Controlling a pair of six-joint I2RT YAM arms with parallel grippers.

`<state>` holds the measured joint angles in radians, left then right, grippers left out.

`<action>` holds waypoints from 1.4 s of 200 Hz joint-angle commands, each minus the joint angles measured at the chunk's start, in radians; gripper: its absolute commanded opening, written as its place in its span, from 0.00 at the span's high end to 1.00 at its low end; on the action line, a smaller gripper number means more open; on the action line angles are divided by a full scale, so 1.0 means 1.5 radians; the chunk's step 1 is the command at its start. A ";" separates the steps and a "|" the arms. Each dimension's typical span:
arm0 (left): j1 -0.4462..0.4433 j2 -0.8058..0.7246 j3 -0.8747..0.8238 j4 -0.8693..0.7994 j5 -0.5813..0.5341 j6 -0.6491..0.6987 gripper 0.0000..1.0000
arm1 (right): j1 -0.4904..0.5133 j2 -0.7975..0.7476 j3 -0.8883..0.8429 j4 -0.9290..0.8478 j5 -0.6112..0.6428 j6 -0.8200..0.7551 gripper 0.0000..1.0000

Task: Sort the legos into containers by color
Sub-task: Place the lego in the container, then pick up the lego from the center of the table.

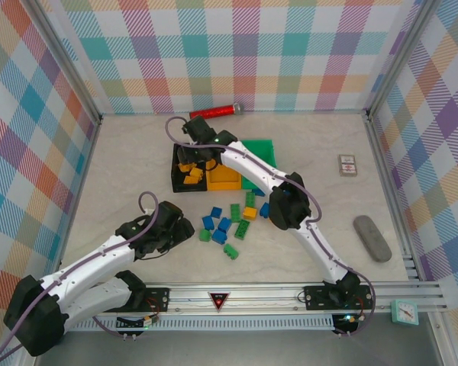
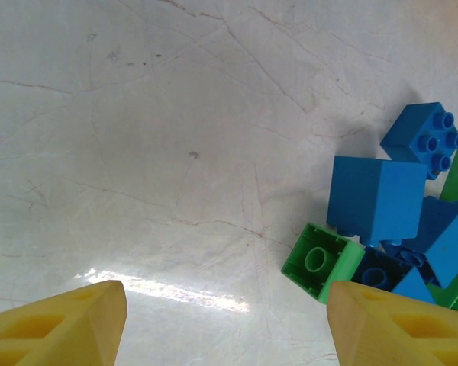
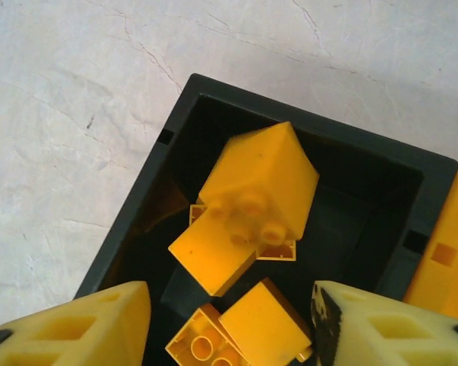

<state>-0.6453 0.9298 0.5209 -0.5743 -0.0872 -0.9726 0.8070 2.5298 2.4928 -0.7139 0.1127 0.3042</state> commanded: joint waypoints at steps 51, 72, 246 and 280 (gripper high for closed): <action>0.002 0.011 0.005 0.057 0.077 0.093 0.28 | 0.013 -0.218 -0.235 0.057 -0.005 -0.016 0.34; -0.002 0.034 0.023 0.087 0.106 0.128 0.28 | 0.012 -0.311 -0.356 0.094 0.005 -0.011 0.34; -0.141 0.461 0.422 0.042 0.063 0.321 0.31 | -0.194 -0.867 -1.104 0.151 0.014 0.121 0.33; -0.156 0.550 0.500 0.018 0.076 0.333 0.33 | -0.247 -0.912 -1.160 0.151 0.010 0.104 0.33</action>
<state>-0.8631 1.6913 1.2030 -0.4740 0.0330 -0.5095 0.4686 1.2045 0.7998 -0.4946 0.1501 0.4713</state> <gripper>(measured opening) 0.678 0.669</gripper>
